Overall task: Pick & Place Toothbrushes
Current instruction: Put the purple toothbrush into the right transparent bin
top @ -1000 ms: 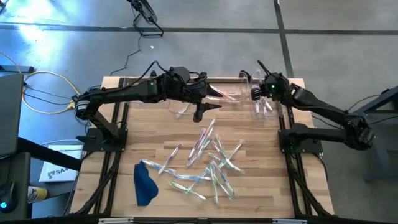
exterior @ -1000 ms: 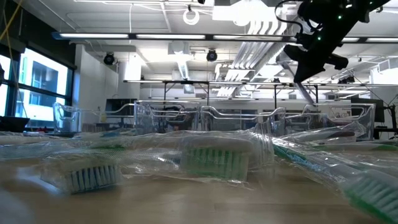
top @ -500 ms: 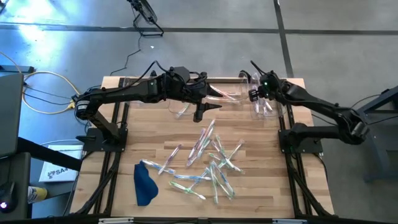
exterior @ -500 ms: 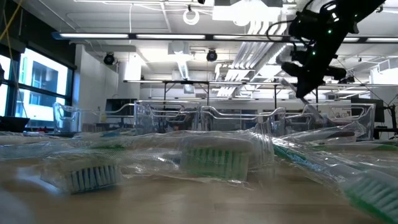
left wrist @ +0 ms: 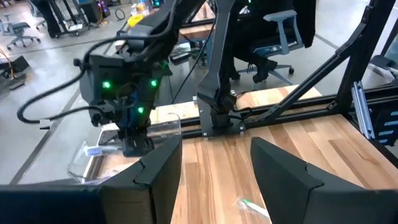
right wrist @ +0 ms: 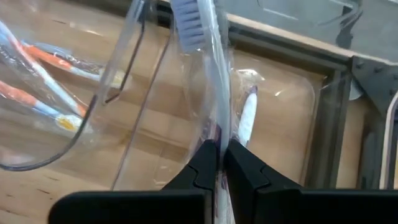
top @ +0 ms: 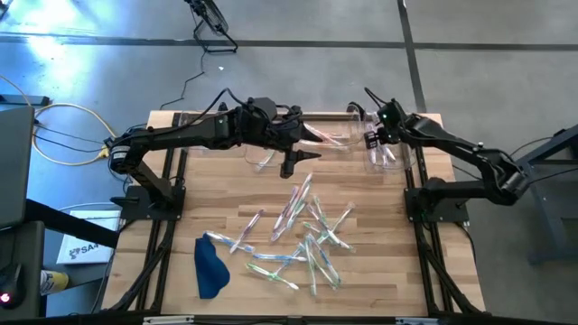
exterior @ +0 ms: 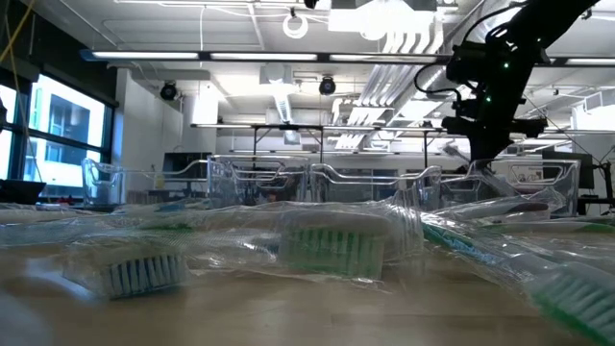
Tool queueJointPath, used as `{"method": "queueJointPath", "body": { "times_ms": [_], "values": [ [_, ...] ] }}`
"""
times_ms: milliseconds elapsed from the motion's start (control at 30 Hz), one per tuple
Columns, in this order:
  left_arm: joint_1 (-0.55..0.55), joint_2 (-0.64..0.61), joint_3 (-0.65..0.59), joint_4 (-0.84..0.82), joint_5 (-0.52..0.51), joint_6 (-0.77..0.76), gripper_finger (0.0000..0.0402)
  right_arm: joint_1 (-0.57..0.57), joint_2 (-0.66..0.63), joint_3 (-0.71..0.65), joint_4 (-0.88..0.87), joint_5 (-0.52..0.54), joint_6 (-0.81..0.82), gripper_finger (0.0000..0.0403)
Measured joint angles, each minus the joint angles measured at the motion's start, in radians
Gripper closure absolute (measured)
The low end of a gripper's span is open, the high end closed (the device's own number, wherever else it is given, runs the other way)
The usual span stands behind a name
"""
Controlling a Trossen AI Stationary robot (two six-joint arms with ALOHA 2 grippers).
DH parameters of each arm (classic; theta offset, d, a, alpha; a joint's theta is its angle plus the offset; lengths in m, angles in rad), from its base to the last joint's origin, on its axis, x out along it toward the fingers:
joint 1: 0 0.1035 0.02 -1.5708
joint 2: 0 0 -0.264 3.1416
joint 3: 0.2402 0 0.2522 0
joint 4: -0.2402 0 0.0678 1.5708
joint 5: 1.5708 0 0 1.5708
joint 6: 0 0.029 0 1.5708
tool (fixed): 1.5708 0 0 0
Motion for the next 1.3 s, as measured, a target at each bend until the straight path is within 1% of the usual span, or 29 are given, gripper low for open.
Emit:
{"method": "queueJointPath", "body": {
  "times_ms": [133,333,800,867,1033,1133,1200,1300],
  "values": [
    [0.0,0.0,0.0,-0.001,0.0,0.0,0.0213,-0.035,0.011,0.0,0.0,-0.049,-0.005,0.0393],
    [0.0,0.0,0.0,0.0,0.0,0.0,0.0213,-0.069,0.013,0.0,-0.001,-0.083,-0.024,0.0393],
    [0.0,0.0,0.0,0.0,0.0,0.0,0.0213,-0.095,0.013,0.0,-0.01,-0.105,-0.031,0.0389],
    [0.0,0.0,0.0,0.001,0.0,0.0,0.0213,-0.095,0.013,0.0,-0.017,-0.106,-0.031,0.037],
    [0.0,0.0,0.0,0.0,0.0,-0.003,0.0213,-0.095,0.013,0.0,-0.023,-0.106,-0.026,0.0297],
    [0.0,0.0,0.0,0.0,0.0,-0.002,0.0213,-0.095,0.013,0.0,-0.023,-0.105,-0.027,0.0262],
    [0.0,0.0,0.0,0.001,0.0,-0.002,0.0213,-0.095,0.012,0.0,-0.022,-0.104,-0.029,0.0247],
    [0.0,0.0,0.0,0.0,0.0,-0.002,0.0213,-0.094,-0.007,0.0,-0.022,-0.123,-0.031,0.0239]
  ]
}}
